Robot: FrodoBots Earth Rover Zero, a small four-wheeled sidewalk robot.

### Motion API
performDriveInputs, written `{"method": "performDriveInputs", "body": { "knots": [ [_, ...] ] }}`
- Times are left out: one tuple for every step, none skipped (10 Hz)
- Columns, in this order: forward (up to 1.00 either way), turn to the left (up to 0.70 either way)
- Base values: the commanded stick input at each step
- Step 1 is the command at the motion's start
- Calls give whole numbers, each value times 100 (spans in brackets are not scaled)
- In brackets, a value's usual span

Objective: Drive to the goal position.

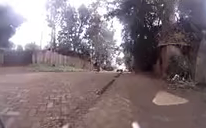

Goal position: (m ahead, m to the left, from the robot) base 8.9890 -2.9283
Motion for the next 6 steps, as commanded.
{"method": "performDriveInputs", "body": {
  "knots": [
    [30, 3],
    [30, 19],
    [30, 20],
    [30, 15],
    [30, 11],
    [30, 12]
  ]
}}
